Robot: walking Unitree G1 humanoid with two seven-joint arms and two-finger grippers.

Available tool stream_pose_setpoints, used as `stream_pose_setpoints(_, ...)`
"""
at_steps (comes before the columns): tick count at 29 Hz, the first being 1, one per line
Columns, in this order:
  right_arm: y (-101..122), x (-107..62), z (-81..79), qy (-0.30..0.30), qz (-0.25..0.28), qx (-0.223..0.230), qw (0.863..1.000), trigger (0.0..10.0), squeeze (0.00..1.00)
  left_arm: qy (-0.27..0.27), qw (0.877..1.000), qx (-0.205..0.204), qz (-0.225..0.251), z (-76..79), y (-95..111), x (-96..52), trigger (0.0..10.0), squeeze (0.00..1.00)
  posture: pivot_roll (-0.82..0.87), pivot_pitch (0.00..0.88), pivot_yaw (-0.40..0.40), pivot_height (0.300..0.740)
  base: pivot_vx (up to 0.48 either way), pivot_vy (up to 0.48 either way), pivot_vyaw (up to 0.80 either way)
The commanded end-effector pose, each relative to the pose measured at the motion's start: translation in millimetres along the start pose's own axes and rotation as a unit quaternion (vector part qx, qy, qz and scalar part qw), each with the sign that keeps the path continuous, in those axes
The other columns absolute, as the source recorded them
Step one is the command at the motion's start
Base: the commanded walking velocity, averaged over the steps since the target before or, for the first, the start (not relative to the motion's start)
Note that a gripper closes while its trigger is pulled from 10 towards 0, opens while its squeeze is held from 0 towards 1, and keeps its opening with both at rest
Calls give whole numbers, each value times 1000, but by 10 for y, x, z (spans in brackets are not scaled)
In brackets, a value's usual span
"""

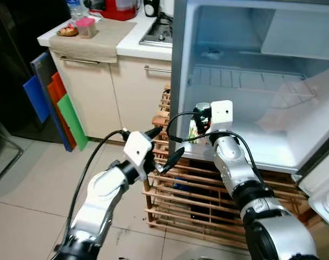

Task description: Restocking fridge

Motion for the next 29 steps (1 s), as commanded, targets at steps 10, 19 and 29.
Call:
stream_pose_setpoints(10,180,71,-228,-1,29,-32,999,10000,0,15,1000,-20,-9,194,123,-348,10000,0,163,200,22,740,0,0,0)
stream_pose_setpoints(19,228,87,-305,-13,36,-32,999,10000,0,32,999,-40,-18,376,249,-548,10000,0,219,293,45,740,0,0,0)
stream_pose_setpoints(29,437,173,-219,-37,54,-31,997,10000,0,35,997,-50,-36,481,286,-625,10000,0,221,328,59,740,0,0,0)
Point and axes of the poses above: a point about 5 cm out from each wrist's last joint towards the gripper, its own x axis pointing out of the wrist towards the gripper, its own y axis along the axis of the wrist's last joint, z = x × y, the point moved 4 cm from there along x, pointing out of the wrist towards the gripper, and after that the axes turned 6 degrees about -x, right-handed, at the moved point
